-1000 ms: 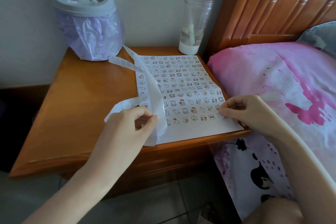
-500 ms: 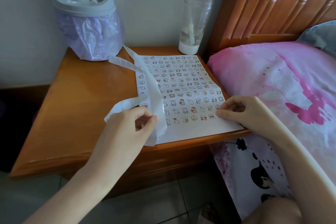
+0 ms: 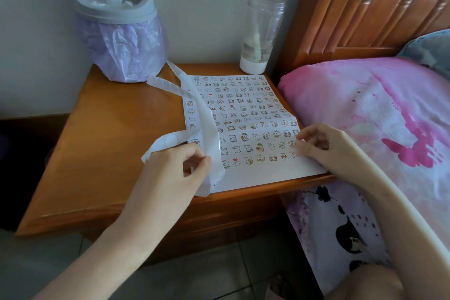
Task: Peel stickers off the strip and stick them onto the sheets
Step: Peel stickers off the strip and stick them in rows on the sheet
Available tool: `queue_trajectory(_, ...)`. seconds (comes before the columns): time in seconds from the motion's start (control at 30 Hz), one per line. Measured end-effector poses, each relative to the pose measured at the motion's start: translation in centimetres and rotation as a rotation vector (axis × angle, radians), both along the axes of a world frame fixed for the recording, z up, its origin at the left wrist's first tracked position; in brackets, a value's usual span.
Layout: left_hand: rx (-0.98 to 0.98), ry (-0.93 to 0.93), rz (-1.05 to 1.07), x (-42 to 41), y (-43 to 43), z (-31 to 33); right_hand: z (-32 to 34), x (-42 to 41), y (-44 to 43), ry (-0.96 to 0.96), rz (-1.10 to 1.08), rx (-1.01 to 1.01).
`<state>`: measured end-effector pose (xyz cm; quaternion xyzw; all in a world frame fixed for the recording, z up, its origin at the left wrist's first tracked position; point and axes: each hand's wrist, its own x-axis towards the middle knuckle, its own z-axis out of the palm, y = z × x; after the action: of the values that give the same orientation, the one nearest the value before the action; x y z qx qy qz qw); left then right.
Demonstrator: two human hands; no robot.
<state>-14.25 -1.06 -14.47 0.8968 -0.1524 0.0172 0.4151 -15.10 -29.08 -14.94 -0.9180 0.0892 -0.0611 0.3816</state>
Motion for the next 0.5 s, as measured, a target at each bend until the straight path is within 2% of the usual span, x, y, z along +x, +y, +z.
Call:
queue_trajectory(0.17,0.002,0.001,0.011,0.0,-0.1,0.0,-0.1,0.0,-0.3,0.024,0.0,-0.003)
queue_trajectory(0.3,-0.047,0.053,0.013,0.1,0.2,0.4,-0.1,-0.2,0.3,-0.096,-0.054,0.054)
queue_trajectory(0.4,-0.221,0.131,0.01,0.4,0.7,1.4,1.2,-0.8,3.1,-0.242,-0.016,0.18)
queue_trajectory(0.5,-0.458,0.228,0.023,0.5,0.8,2.4,2.2,-1.4,7.0,-0.271,0.169,0.362)
